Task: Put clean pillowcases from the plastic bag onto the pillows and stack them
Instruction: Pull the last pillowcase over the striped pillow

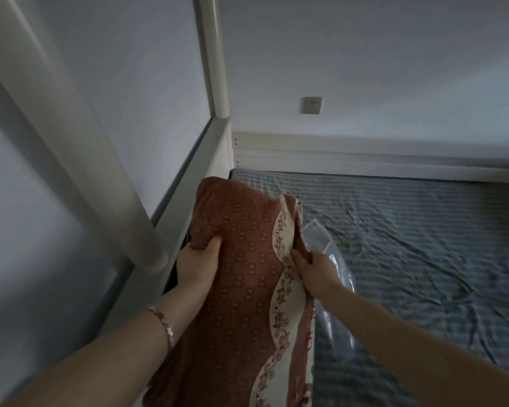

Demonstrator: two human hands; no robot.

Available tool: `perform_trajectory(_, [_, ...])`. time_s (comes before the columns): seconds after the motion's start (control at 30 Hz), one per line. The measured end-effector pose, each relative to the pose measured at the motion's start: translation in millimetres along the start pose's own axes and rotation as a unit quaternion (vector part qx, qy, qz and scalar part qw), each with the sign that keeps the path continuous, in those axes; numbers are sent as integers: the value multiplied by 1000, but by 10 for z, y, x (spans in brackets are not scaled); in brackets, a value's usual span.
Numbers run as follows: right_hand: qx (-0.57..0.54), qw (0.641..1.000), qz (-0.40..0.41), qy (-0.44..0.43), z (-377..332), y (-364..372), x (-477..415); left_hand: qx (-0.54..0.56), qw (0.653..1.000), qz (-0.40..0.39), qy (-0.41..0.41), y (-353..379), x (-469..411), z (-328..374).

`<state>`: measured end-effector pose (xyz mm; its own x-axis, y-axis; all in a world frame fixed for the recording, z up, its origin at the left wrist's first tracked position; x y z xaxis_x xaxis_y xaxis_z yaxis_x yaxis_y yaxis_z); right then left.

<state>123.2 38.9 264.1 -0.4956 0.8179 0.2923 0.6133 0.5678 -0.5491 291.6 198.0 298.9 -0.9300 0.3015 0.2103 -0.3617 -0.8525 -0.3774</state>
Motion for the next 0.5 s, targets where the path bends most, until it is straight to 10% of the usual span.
perform_trajectory(0.23, [-64,997,28,40,-214,544,-924,-51,999,17,8,78,-1200,-40])
perform_trajectory(0.5, [-149,952,-108,243,520,1557,-871,-140,962,-184,-149,305,-1560,-1237])
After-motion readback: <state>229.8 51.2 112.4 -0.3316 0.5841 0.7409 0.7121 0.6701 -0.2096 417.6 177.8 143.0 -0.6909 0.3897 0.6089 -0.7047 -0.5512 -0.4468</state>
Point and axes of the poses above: each hand's wrist, its own x-axis away from the middle knuckle, its own y-axis out of the palm, z = x × y, the point moved 6 cm from there along -x, towards the middle knuckle, and after that the axes turned 1 degree about y, right-handed, at the moved point
